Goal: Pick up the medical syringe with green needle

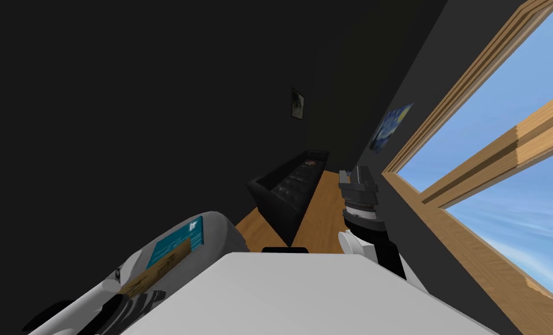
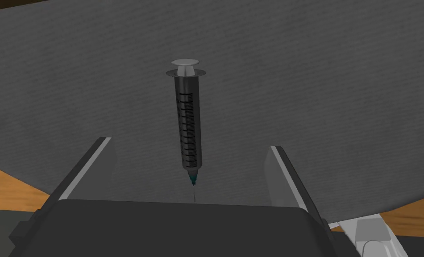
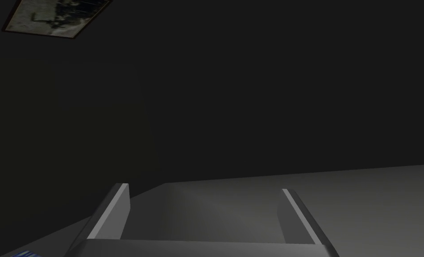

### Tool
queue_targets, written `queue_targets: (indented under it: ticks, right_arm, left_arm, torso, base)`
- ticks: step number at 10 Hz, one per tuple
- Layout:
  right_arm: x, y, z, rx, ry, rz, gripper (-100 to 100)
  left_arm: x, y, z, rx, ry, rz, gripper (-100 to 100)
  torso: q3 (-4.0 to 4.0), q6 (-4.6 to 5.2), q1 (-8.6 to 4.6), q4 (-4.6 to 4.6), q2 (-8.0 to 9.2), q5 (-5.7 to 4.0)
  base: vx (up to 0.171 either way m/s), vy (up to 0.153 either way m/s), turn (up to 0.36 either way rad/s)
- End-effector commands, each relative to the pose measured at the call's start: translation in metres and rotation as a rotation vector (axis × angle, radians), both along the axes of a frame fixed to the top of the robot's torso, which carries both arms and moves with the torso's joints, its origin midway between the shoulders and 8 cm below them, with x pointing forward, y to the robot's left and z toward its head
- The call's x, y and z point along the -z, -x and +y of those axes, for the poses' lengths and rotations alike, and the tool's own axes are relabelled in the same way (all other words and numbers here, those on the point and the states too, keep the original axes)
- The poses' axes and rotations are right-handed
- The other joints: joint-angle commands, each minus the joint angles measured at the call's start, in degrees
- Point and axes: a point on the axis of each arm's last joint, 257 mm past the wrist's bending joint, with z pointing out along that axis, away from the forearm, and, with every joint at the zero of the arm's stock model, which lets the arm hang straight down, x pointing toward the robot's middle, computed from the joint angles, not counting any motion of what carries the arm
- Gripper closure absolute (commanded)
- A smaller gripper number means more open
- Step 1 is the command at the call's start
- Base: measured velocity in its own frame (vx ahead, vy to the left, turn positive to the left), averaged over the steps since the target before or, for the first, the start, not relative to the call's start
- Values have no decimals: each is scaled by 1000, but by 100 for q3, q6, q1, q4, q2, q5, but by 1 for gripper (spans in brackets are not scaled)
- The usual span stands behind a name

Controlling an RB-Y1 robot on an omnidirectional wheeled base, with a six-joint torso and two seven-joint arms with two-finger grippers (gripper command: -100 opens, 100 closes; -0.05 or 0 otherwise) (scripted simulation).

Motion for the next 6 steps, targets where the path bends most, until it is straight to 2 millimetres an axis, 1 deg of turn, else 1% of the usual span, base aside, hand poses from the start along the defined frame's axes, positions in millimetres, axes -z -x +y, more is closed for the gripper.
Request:
queue_targets:
  ticks: [1, 2, 5, 6]
  right_arm:
    - [0, 0, 0, 0, 0, 0, 0]
    - [0, 0, 0, 0, 0, 0, 0]
    - [0, 0, 0, 0, 0, 0, 0]
    - [0, 0, 0, 0, 0, 0, 0]
  left_arm:
    - [4, 3, -6, -26, 25, -1, -100]
    - [4, 3, -6, -26, 25, -1, -100]
    - [12, 7, -24, -92, 89, -7, -100]
    - [11, 6, -21, -81, 78, -6, -100]
  torso:
    - [0, 0, 0, 0, 0, 0]
    - [0, 0, -5, 0, 0, -1]
    - [1, 0, -11, 1, 3, -3]
    - [2, 0, -9, 1, 3, -2]
  base:
    - [3, 64, -21]
    - [-2, 30, 6]
    - [-8, 48, -20]
    - [-4, 26, -9]
